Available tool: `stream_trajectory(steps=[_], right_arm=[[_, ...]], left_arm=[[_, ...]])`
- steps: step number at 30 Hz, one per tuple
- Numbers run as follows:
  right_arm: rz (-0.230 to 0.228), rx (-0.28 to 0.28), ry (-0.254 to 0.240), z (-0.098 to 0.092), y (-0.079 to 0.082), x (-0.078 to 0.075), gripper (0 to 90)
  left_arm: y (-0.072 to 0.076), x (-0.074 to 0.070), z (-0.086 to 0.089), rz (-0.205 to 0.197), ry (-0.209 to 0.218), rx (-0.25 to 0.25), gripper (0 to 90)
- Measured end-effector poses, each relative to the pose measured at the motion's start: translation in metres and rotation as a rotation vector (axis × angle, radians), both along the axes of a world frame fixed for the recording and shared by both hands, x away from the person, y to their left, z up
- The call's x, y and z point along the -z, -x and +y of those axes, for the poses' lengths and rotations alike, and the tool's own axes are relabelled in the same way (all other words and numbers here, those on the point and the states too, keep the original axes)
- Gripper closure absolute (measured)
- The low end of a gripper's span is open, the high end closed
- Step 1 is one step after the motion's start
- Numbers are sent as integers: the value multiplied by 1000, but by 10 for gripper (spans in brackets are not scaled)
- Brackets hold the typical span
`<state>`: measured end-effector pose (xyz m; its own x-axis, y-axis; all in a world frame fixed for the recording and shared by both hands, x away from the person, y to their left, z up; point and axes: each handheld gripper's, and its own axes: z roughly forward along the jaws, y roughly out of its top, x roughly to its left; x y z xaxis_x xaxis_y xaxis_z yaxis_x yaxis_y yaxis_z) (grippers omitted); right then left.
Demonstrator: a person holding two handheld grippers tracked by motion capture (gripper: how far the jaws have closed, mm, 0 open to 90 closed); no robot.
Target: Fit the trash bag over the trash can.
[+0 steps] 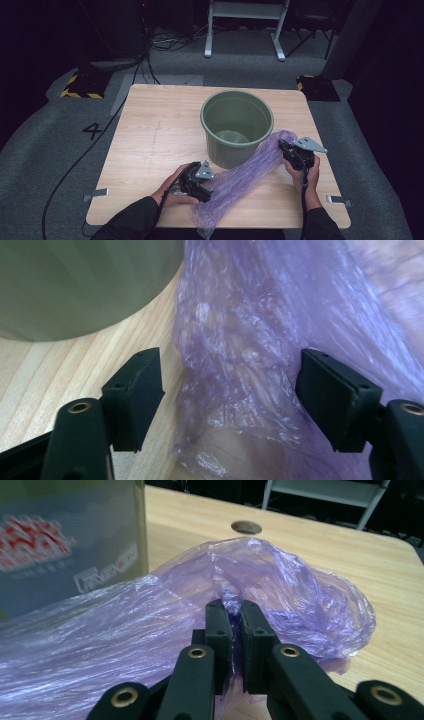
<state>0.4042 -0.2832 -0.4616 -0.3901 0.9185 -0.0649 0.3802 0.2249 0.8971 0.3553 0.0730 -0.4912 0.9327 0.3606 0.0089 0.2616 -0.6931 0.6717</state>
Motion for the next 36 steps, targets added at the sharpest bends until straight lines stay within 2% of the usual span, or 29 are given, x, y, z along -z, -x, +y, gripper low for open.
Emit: stream_trajectory(steps=[2,11,14,21,25,32,36], right_arm=[[-20,-4,-12,-1,4,-5,850],[-89,-20,-36,-4,18,-24,850],[-123,-29,-45,-4,24,-32,850],[-192,-69,-63,-1,39,-49,851],[-257,-124,-84,2,54,-65,851],[-320,-225,-97,17,70,-89,851],[-364,-264,-55,28,75,-100,851]], left_arm=[[-1,2,-1,-5,-22,-5,296],[-7,3,1,6,-1,3,320],[-9,4,1,10,11,-20,324],[-11,4,4,1,10,-53,322],[-10,3,4,-16,0,-43,322],[-12,4,6,-36,-4,-35,309],[-15,4,8,-44,-1,-53,306]])
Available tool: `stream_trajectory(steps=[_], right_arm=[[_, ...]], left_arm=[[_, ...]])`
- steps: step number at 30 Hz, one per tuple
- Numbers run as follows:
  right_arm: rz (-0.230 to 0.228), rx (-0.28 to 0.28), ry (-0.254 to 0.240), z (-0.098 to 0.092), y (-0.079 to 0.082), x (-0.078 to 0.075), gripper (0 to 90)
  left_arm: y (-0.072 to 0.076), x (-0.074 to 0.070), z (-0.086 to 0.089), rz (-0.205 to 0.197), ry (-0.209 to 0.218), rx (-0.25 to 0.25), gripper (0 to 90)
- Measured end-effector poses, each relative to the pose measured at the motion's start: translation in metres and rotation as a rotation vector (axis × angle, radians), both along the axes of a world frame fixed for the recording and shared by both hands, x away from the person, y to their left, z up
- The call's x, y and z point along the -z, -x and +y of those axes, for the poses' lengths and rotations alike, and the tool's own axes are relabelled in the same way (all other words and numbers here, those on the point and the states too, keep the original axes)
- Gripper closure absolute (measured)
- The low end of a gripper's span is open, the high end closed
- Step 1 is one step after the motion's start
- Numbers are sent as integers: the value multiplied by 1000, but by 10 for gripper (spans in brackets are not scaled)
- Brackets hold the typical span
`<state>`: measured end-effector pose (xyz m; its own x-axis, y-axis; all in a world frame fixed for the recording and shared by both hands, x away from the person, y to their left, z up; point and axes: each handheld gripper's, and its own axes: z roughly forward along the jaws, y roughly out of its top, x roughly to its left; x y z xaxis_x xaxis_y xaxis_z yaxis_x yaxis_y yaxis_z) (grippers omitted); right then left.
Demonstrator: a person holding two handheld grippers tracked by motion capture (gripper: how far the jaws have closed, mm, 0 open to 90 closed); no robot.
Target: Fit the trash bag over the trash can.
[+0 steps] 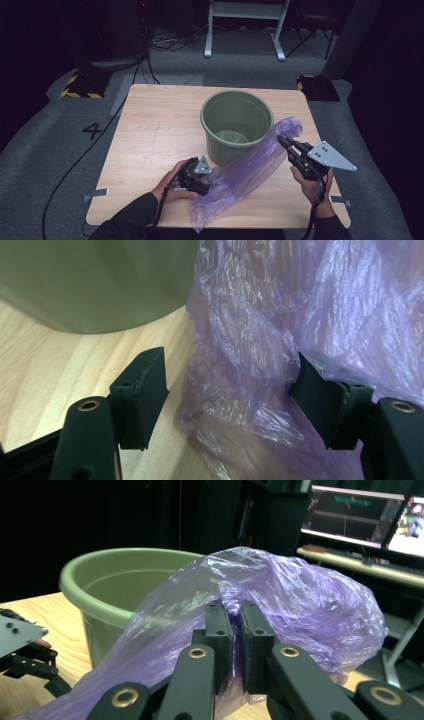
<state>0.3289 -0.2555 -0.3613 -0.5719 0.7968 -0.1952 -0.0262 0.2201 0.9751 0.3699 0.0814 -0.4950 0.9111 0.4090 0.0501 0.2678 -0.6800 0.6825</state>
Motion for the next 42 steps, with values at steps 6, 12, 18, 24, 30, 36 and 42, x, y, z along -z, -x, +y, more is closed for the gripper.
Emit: stream_trajectory(steps=[6,12,18,24,30,36,42], right_arm=[[-51,-35,36,11,3,-11,851],[-90,-67,78,24,4,-24,851],[-105,-99,129,38,-1,-33,851],[-86,-135,155,54,-13,-37,850],[-62,-145,172,67,-26,-39,851],[-46,-150,193,79,-39,-43,852],[-36,-144,234,93,-50,-46,852]], left_arm=[[-2,0,4,6,11,-9,274],[5,-22,13,-22,131,26,243],[13,-51,26,-48,249,35,243],[20,-72,27,-79,314,47,237],[20,-88,31,-140,319,39,225],[10,-98,44,-105,377,11,207],[19,-109,28,-91,399,65,206]])
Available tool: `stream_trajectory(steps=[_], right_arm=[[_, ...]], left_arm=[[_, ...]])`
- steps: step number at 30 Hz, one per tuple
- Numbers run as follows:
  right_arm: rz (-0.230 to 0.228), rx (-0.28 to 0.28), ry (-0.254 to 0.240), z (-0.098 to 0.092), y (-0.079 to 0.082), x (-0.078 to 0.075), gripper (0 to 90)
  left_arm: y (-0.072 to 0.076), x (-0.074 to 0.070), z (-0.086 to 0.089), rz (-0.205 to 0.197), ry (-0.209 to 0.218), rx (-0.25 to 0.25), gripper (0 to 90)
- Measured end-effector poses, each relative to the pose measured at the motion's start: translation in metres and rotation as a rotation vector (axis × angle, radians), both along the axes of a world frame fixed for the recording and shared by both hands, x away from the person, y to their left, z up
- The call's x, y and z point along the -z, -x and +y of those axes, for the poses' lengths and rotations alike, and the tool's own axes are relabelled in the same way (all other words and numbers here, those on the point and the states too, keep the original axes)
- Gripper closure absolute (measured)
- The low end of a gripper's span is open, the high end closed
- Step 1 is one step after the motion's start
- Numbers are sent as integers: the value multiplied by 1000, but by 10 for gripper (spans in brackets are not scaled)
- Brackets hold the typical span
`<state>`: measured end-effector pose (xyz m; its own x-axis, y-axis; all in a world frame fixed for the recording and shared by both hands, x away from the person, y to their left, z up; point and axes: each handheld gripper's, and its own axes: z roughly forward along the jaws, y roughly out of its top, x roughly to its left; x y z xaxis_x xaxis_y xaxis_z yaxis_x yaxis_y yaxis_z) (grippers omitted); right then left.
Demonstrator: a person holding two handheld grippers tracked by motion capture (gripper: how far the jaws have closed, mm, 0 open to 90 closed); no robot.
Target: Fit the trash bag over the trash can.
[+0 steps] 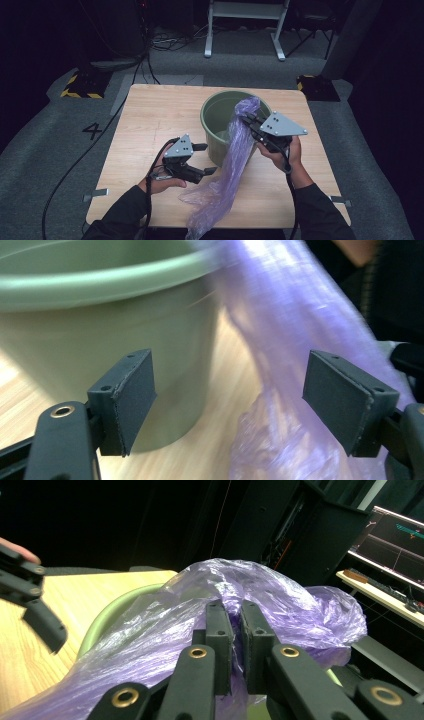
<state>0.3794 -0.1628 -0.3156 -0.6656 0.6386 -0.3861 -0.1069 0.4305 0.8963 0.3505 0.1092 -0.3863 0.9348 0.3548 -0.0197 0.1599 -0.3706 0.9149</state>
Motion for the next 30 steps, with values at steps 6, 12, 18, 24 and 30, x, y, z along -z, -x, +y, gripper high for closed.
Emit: stream_trajectory(steps=[6,12,18,24,30], right_arm=[[5,6,10,6,-7,-4,853],[21,11,11,10,-13,-4,853],[49,9,-4,9,-19,-2,851],[67,22,4,9,-23,1,849],[93,26,15,10,-27,6,812]], left_arm=[[9,-7,-18,14,6,47,189],[9,0,-31,24,-5,45,197],[6,11,-44,26,-75,85,343],[4,19,-51,-28,-161,62,662],[-4,21,-46,-62,-146,20,866]])
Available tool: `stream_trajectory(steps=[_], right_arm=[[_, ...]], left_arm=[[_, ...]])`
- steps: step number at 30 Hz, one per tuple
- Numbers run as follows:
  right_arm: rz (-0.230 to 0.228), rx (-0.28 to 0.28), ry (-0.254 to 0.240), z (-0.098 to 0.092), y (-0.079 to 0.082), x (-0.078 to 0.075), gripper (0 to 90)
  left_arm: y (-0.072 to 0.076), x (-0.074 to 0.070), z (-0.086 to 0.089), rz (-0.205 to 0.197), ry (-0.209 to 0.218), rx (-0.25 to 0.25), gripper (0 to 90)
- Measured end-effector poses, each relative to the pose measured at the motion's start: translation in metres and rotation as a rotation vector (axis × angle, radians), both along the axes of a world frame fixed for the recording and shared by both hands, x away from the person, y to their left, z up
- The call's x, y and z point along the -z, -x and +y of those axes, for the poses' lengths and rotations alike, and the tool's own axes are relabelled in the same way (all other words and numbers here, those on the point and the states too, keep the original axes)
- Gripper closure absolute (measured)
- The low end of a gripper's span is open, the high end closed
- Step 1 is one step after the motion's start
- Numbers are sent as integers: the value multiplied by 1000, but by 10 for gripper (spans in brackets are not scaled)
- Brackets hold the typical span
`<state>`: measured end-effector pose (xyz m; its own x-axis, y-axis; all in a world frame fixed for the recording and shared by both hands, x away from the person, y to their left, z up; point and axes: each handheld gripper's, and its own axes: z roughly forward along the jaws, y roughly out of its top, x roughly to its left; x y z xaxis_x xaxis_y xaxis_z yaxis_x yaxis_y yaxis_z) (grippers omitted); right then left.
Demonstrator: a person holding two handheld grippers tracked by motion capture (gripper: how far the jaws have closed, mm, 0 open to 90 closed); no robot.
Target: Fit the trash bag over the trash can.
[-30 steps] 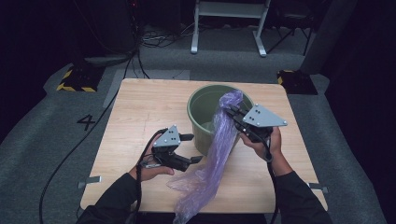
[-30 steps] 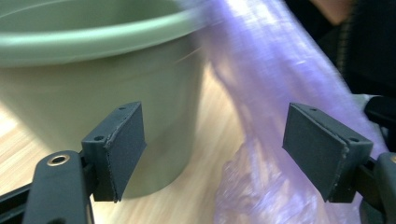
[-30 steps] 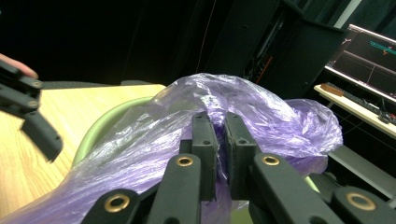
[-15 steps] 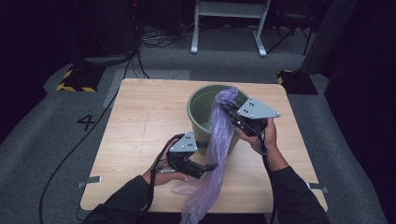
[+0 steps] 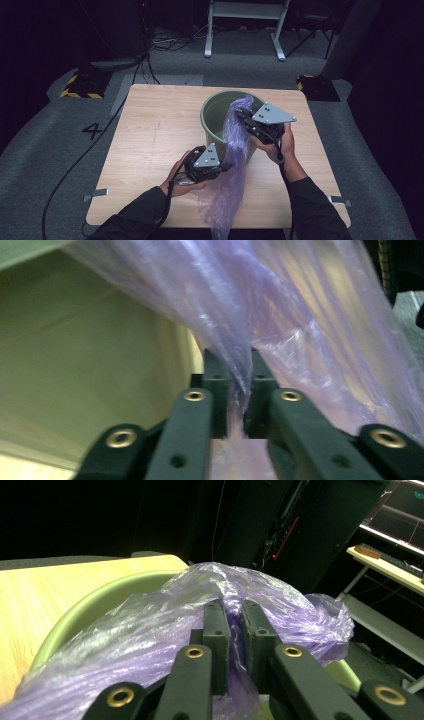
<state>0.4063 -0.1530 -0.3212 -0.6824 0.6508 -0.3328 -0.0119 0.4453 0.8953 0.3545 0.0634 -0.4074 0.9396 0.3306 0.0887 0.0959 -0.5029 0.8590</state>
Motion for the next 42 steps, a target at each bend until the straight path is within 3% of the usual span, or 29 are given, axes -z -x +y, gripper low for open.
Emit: stream_trajectory(steps=[3,5,8,10,14,16,18,21,22,25,29,35,39,42], right_arm=[[25,5,3,-2,-2,2,693],[58,20,9,-2,-4,4,549],[109,35,62,0,-4,6,429],[118,55,88,0,-4,7,435],[147,25,100,-6,-5,5,720],[153,26,102,-6,-7,5,752],[174,21,88,-7,-9,5,749],[172,37,69,-7,-10,3,533],[173,36,38,-9,-9,0,536],[160,-13,-19,-14,-2,-5,473],[145,-96,-38,-21,16,-8,426],[108,-233,12,-31,39,-1,369],[107,-292,16,-37,46,0,352],[105,-305,18,-40,49,-1,332]], left_arm=[[-1,-2,5,-6,21,2,886],[0,-4,6,-17,29,0,890],[3,-8,9,-37,33,8,891],[5,-11,12,-47,41,9,892],[8,-19,19,-62,73,6,892],[10,-23,22,-79,83,4,892],[10,-25,24,-80,93,0,892],[10,-29,26,-84,107,-15,892],[10,-30,26,-83,110,-16,892],[9,-31,25,-84,111,-23,892],[8,-33,23,-86,105,-29,892],[5,-33,17,-88,88,-38,891],[3,-32,15,-85,84,-45,892],[2,-32,15,-86,76,-48,892]])
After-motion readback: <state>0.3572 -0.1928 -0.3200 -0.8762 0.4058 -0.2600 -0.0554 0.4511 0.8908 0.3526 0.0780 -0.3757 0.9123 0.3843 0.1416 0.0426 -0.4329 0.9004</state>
